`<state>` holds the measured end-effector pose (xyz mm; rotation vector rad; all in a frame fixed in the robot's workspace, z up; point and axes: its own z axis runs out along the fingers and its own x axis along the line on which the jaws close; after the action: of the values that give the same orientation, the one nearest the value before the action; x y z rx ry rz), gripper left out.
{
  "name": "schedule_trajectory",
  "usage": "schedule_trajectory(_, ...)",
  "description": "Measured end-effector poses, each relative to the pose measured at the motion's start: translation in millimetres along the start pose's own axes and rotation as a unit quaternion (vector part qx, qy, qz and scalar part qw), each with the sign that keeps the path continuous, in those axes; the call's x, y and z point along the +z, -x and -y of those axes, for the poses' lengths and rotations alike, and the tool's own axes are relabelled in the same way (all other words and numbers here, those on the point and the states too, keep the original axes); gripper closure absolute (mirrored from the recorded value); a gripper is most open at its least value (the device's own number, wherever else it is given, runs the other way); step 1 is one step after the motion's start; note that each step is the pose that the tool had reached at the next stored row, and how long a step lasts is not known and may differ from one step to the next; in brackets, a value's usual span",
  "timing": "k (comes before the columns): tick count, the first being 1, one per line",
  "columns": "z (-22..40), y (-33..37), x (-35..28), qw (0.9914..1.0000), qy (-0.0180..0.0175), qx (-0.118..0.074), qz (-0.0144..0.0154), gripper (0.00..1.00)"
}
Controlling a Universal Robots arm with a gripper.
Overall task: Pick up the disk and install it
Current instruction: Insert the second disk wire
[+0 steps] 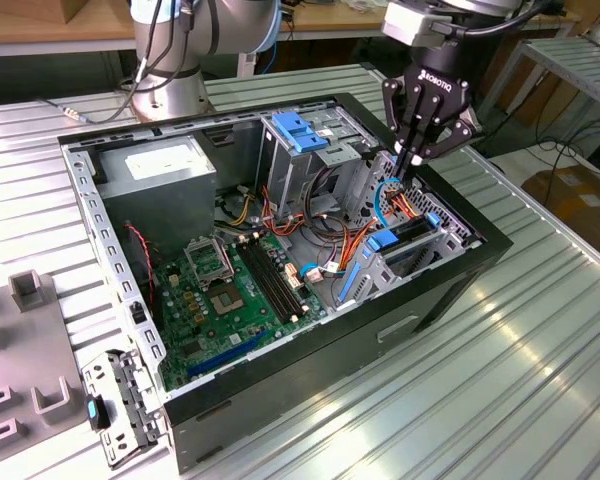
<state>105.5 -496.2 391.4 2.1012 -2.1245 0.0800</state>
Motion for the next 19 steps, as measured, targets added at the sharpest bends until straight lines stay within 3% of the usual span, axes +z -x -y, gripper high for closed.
schedule_trajectory(14, 5.8, 4.1, 0.2, 1.00000, 0.0011, 0.000, -0.0027, 0.82)
schedule_trajectory(16, 6.1, 4.2, 1.1, 0.99999, 0.0011, 0.000, -0.0050, 0.82)
schedule_trajectory(19, 7.6, 4.4, 2.1, 0.99994, 0.0010, 0.001, -0.0108, 0.82)
